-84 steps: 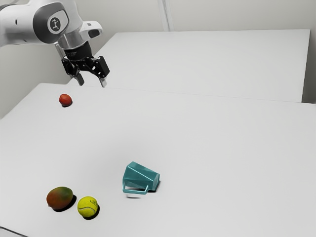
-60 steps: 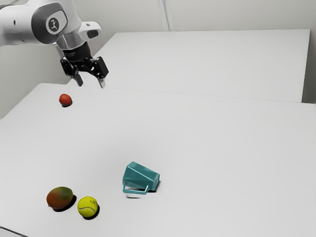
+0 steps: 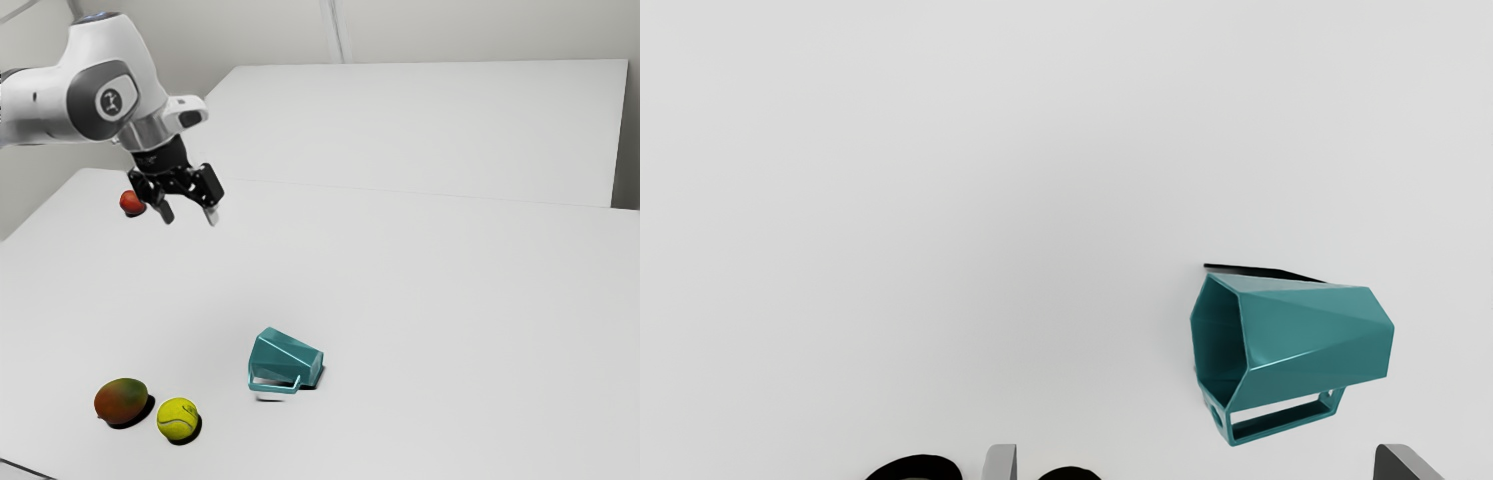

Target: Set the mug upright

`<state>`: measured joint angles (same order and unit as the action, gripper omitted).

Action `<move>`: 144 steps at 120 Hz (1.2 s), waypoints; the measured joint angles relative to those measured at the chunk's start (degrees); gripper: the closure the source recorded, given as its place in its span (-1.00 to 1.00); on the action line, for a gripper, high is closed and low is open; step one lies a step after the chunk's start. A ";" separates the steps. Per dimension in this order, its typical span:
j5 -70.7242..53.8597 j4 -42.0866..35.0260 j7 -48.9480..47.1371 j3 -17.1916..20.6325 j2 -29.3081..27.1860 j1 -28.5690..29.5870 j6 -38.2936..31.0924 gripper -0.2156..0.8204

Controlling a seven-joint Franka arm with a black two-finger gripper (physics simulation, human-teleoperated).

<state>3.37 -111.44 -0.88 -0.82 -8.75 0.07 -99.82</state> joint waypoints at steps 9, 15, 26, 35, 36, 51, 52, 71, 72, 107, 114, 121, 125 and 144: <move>2.69 -3.54 0.06 -0.06 -0.78 0.34 -2.76 -0.54; 4.73 -5.51 0.10 -0.12 -1.17 0.56 -4.53 -0.54; 9.04 -9.30 0.55 -0.19 -1.93 1.09 -8.07 -0.54; 12.17 -12.15 1.04 -0.27 -2.69 1.21 -10.78 -0.54; 12.54 -12.47 1.10 -0.28 -2.79 1.22 -11.07 -0.54; 18.74 -17.70 2.38 -0.31 -4.54 1.55 -15.37 -0.54; 19.15 -17.97 2.48 -0.31 -4.65 1.63 -15.59 -0.54; 26.35 -22.46 5.39 -0.34 -5.85 2.10 -19.47 -0.54; 26.72 -22.66 5.58 -0.35 -5.87 2.10 -19.66 -0.54; 45.63 -32.23 17.31 -0.75 -5.95 3.61 -26.85 -0.54; 48.77 -33.22 20.15 -0.81 -5.92 3.92 -27.83 -0.54; 50.81 -33.81 22.74 -0.83 -5.87 4.08 -28.49 -0.54; 51.61 -33.96 24.03 -0.84 -5.86 4.17 -28.72 -0.54; 53.42 -35.50 27.88 -0.85 -5.52 4.88 -27.85 -0.54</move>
<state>56.79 -146.94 27.00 -1.67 -14.26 4.94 -127.67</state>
